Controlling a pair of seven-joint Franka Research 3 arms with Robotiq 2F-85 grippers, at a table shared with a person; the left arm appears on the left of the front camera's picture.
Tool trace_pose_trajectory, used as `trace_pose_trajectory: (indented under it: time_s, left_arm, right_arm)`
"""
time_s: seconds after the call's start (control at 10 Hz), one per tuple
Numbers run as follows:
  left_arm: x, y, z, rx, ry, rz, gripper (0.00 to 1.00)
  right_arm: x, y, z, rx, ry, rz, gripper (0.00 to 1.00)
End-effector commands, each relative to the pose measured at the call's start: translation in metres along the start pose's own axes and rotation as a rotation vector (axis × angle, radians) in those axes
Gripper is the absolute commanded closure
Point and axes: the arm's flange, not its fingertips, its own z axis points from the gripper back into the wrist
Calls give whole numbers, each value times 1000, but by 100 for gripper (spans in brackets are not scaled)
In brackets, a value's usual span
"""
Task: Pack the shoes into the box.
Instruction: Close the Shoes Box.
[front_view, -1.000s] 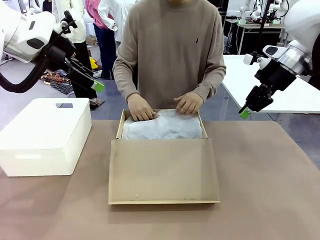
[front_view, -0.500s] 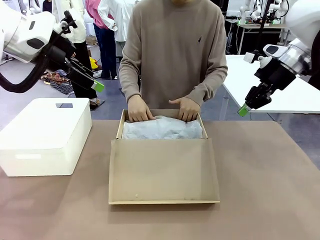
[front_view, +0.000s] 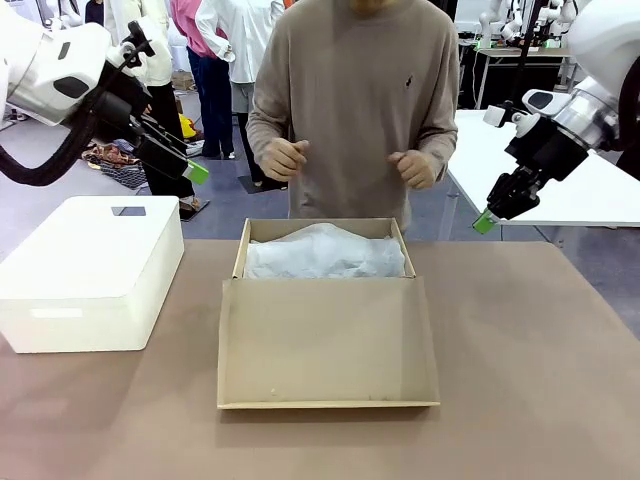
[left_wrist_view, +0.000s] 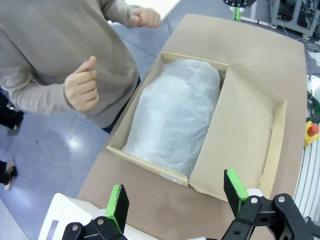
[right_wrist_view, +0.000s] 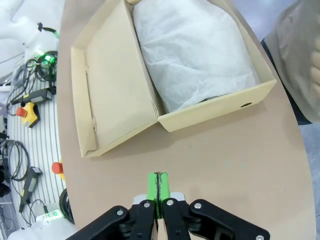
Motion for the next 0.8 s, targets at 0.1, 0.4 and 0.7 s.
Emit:
trace_pose_trajectory:
  time_s: [0.1, 0.4, 0.7]
  left_arm:
    - [-2, 2, -1, -19, -18, -8, 0]
    - [-2, 2, -1, -19, -18, -8, 0]
    - [-2, 2, -1, -19, -18, -8, 0]
  right_arm:
    - [-2, -6, -9, 37, 23, 93, 100]
    - [-8, -12, -34, 110, 60, 286, 100]
    - [-7, -10, -64, 153, 105, 392, 100]
